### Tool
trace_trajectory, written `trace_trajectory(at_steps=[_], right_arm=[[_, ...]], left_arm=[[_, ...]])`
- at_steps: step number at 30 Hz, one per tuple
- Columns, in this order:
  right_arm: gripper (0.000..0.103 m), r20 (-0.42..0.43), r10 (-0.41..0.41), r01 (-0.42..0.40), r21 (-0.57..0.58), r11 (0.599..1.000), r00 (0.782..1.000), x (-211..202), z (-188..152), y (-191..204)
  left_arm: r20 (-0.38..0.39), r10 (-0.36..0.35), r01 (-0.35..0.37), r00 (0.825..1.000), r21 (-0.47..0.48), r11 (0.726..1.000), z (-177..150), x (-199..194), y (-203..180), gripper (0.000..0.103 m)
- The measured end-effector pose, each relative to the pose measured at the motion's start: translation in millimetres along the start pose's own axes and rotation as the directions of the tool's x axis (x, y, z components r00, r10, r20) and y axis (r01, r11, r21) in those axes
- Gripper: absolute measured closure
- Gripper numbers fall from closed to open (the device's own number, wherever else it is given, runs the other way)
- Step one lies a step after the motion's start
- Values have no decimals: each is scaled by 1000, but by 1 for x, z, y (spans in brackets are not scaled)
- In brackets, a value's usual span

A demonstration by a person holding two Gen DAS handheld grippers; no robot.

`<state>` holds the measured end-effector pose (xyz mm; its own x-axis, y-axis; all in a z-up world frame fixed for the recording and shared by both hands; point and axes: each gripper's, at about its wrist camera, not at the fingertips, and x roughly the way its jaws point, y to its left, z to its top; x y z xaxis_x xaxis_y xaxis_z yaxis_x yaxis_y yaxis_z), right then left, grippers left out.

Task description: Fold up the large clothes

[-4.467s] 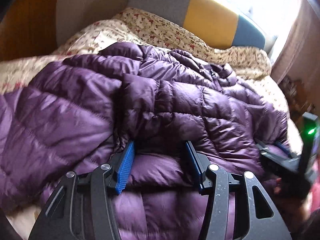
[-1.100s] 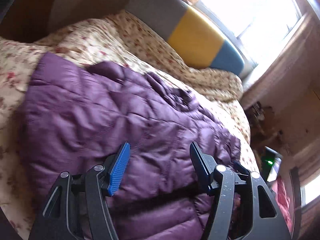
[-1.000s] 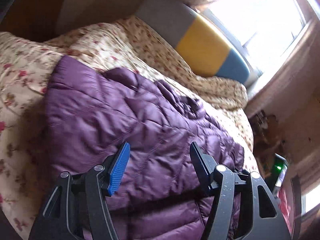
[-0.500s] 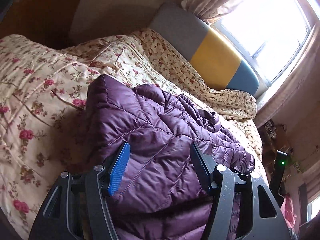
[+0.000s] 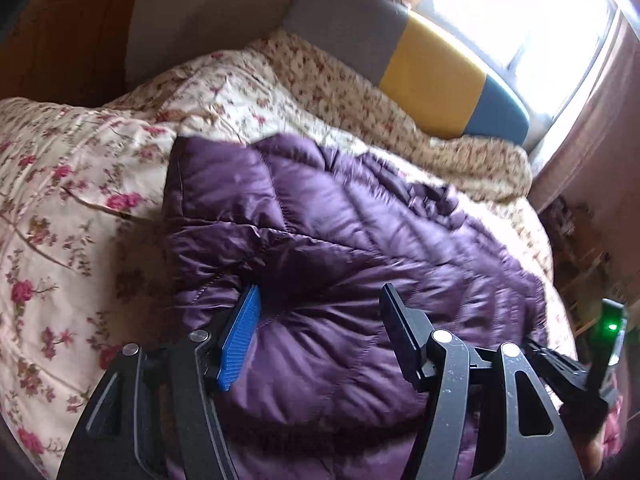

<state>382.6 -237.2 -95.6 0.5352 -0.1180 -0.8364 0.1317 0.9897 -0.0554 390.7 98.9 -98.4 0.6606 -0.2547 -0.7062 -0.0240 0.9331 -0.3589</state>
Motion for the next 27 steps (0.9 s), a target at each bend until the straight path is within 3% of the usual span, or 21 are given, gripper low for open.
trace_trajectory(at_steps=[5, 11, 13, 15, 23, 27], right_arm=[[97, 18, -3, 3, -6, 1000, 1000, 9, -11, 0], [92, 25, 2, -1, -11, 1000, 1000, 3, -7, -1], [81, 44, -2, 2, -5, 1000, 999, -4, -4, -2], [53, 74, -5, 5, -1, 1000, 997, -13, -2, -2], [46, 189, 26, -17, -48, 999, 982, -44, 17, 24], [44, 205, 55, -40, -74, 996, 977, -39, 30, 46]], left_arm=[[-42, 92, -85, 995, 136, 987, -18, 30, -11, 41], [-29, 125, -119, 992, 146, 982, -20, 30, -13, 41], [-31, 119, -113, 992, 138, 984, -17, 24, -13, 41], [-24, 115, -111, 993, 127, 986, -15, 16, -12, 36], [70, 101, -107, 992, 92, 990, 3, -15, -14, 35], [87, 101, -108, 991, 82, 991, 15, -14, -18, 35]])
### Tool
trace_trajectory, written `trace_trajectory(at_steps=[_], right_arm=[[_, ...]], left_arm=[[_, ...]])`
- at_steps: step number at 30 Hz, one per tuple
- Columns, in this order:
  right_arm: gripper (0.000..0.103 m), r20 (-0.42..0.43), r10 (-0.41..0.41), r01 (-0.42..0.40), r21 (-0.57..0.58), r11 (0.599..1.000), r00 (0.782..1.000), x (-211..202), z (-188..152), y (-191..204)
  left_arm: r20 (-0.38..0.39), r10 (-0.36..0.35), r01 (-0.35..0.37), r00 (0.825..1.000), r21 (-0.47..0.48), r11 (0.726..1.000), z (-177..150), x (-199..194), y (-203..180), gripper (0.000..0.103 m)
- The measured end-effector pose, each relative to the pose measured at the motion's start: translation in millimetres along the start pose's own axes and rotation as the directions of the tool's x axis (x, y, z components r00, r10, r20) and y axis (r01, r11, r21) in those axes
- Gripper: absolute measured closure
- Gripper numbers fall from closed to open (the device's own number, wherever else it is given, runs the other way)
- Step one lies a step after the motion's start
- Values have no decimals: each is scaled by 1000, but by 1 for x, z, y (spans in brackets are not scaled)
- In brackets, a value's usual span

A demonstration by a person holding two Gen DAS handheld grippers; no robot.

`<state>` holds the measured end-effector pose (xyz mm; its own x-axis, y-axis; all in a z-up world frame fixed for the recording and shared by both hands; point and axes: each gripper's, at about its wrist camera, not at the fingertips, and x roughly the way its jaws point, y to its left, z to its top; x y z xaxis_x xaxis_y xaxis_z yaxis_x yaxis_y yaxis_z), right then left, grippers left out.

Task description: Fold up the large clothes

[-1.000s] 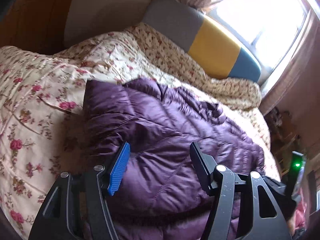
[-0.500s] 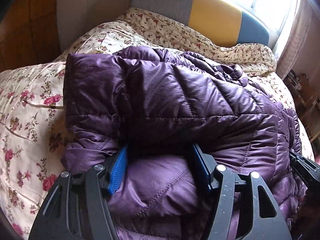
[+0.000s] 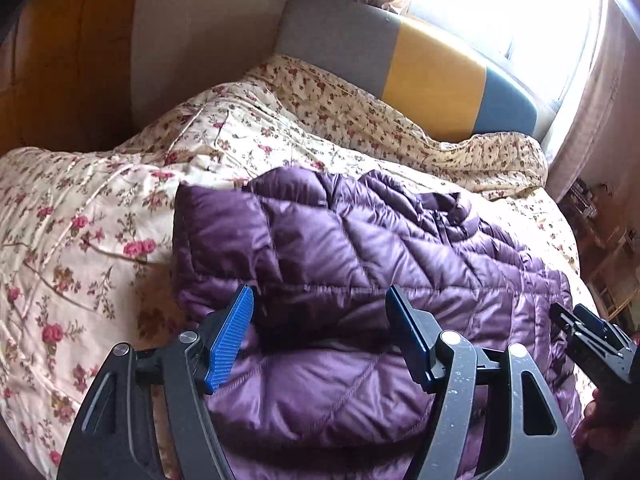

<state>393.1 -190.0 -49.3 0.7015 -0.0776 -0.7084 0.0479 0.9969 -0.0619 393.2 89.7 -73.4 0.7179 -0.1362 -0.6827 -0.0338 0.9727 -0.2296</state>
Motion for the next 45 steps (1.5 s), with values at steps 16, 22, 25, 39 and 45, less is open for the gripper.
trace_trajectory(at_steps=[16, 22, 25, 39, 45], right_arm=[[36, -69, 72, -75, -39, 996, 995, 83, -17, 19], [36, -69, 77, -80, -34, 996, 995, 84, -18, 18], [35, -75, 74, -77, -39, 996, 994, 80, -14, 18], [5, -163, 164, -172, -36, 984, 973, -15, -45, -26], [5, -280, 123, -143, -50, 989, 952, -50, -119, -77]], left_arm=[[-61, 17, -14, 998, 56, 998, -8, 66, 11, 34], [-63, 29, -25, 998, 67, 997, -9, 69, 9, 34], [-71, 39, -33, 997, 72, 997, -5, 66, 7, 34], [-69, 20, -14, 997, 86, 996, -58, -48, 23, 19], [-83, -4, 10, 997, 63, 998, -108, -105, 52, 19]])
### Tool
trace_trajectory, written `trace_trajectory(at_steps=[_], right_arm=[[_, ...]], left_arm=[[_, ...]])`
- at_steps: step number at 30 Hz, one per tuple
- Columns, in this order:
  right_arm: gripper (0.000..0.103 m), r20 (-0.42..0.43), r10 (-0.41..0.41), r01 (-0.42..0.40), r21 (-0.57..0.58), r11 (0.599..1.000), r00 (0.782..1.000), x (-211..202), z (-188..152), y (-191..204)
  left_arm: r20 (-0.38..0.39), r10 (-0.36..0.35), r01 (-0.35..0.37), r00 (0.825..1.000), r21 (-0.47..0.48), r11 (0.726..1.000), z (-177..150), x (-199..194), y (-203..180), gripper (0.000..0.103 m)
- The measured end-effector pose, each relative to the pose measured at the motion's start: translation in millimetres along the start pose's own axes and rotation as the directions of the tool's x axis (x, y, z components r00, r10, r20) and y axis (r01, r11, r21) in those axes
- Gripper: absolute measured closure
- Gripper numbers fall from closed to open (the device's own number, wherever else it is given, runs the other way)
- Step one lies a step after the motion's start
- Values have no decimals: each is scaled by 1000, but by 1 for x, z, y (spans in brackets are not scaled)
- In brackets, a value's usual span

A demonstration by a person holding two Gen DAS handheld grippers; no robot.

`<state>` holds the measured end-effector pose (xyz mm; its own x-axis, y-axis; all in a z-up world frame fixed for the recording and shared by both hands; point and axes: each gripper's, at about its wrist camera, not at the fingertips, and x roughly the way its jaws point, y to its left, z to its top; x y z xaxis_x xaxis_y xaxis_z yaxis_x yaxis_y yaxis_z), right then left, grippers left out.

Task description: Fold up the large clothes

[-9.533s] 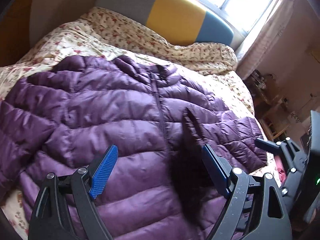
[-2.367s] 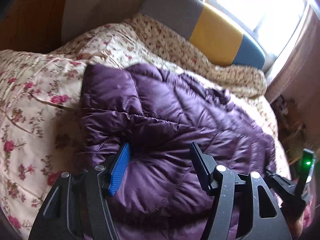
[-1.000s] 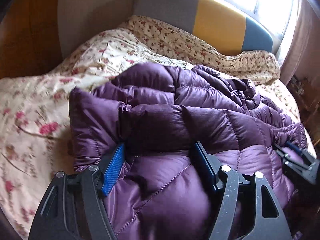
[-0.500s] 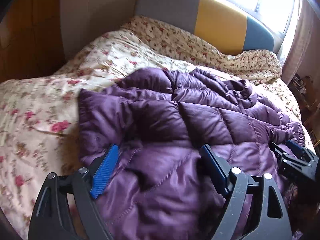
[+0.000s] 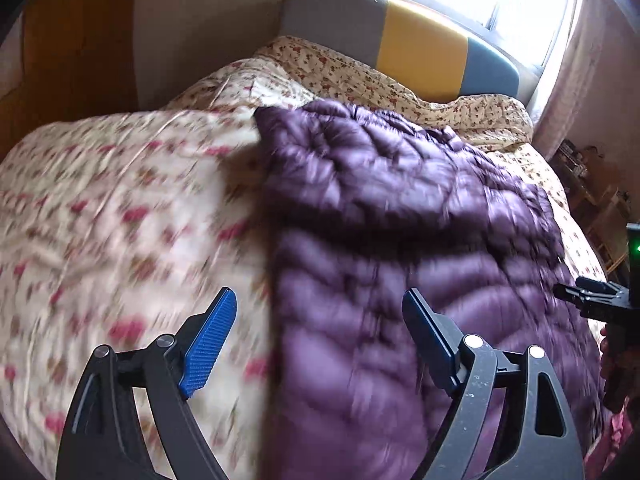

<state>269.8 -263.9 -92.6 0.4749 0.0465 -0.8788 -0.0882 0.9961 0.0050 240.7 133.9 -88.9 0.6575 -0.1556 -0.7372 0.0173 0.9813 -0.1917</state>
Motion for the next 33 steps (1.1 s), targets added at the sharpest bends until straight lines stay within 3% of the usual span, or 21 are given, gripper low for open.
trace_trajectory(at_steps=[5, 10, 13, 14, 16, 20, 21, 23, 26, 33], right_arm=[[6, -63, 16, -16, 6, 1000, 998, -22, -60, -26], [9, -93, 83, -80, 34, 996, 992, -46, -110, -41], [16, -101, 116, -113, 40, 993, 988, -54, -128, -40], [22, -103, 138, -134, 45, 990, 985, -58, -136, -39], [32, -100, 155, -151, 45, 988, 983, -62, -142, -36], [63, -97, 190, -191, 1, 982, 977, -73, -148, -30], [72, -97, 190, -193, -12, 981, 977, -75, -148, -26], [79, -91, 176, -182, -58, 982, 980, -81, -148, -18], [83, -78, 139, -148, -117, 982, 987, -84, -144, -6], [85, -59, 87, -96, -185, 978, 995, -81, -147, 3]], left_arm=[[-38, -17, 16, 999, -27, 1000, -49, -29, 15, 19], [-85, -48, 42, 995, -68, 997, -102, -53, 23, 31], [-59, -52, 47, 997, -78, 996, -118, -68, 22, 32], [-57, -61, 55, 997, -95, 994, -122, -72, 22, 32], [-56, -80, 75, 995, -98, 992, -132, -78, 16, 34], [-53, -75, 74, 996, -28, 997, -148, -82, 0, 57], [-48, -78, 77, 996, -23, 997, -150, -83, -2, 69], [-43, -103, 101, 994, -41, 994, -150, -87, -1, 79], [-29, -103, 103, 994, -26, 994, -149, -92, -3, 85], [-22, -42, 43, 999, 32, 999, -143, -102, -16, 88]])
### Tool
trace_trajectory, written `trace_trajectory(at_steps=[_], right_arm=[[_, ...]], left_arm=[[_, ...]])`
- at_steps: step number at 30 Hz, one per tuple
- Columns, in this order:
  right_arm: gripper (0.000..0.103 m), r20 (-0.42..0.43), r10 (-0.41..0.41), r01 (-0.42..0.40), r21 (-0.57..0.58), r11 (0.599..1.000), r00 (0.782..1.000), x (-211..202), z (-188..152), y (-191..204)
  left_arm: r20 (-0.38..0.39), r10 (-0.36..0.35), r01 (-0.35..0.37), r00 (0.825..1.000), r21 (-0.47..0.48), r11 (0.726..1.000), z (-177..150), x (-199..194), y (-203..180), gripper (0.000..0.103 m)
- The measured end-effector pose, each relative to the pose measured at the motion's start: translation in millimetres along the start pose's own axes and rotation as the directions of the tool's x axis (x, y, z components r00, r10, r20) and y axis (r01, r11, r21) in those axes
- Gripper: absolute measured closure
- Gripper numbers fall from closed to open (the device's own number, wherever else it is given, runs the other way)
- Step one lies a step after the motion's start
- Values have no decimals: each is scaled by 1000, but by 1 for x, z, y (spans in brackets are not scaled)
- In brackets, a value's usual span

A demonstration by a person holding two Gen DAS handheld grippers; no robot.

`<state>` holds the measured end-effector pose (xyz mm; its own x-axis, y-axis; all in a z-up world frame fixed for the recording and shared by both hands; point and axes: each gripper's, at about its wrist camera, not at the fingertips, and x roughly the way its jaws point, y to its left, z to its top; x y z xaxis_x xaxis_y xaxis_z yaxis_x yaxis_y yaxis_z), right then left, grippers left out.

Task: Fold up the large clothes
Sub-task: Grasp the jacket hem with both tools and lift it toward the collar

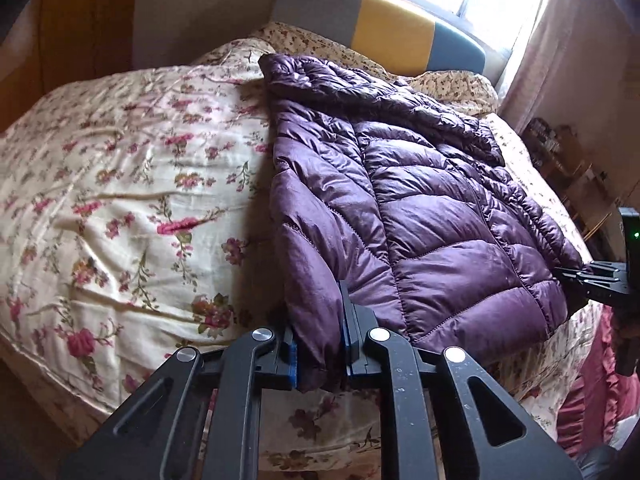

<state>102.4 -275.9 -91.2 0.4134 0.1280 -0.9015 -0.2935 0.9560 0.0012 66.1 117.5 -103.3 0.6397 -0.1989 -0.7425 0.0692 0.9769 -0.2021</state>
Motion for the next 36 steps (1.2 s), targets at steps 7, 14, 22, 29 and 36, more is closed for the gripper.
trace_trajectory(at_steps=[7, 14, 22, 29, 36], right_arm=[[85, -1, -8, 8, -12, 1000, 1000, 4, 3, 4], [86, 0, -11, 11, -18, 1000, 1000, 1, 7, 5], [90, 43, -4, 5, -41, 999, 999, -21, 24, 8], [91, 103, 12, -6, -56, 998, 995, -43, 47, 9], [91, 167, -2, 13, -66, 998, 986, -55, 82, 6]], left_arm=[[36, 40, -42, 999, 59, 997, 6, -12, -16, 90], [48, 25, -28, 999, 57, 998, 8, -19, -17, 90], [62, -29, 26, 998, 48, 999, 23, -29, -16, 93], [60, -94, 93, 994, 20, 995, 45, -26, -12, 93], [87, -162, 166, 983, -37, 985, 78, -20, -2, 93]])
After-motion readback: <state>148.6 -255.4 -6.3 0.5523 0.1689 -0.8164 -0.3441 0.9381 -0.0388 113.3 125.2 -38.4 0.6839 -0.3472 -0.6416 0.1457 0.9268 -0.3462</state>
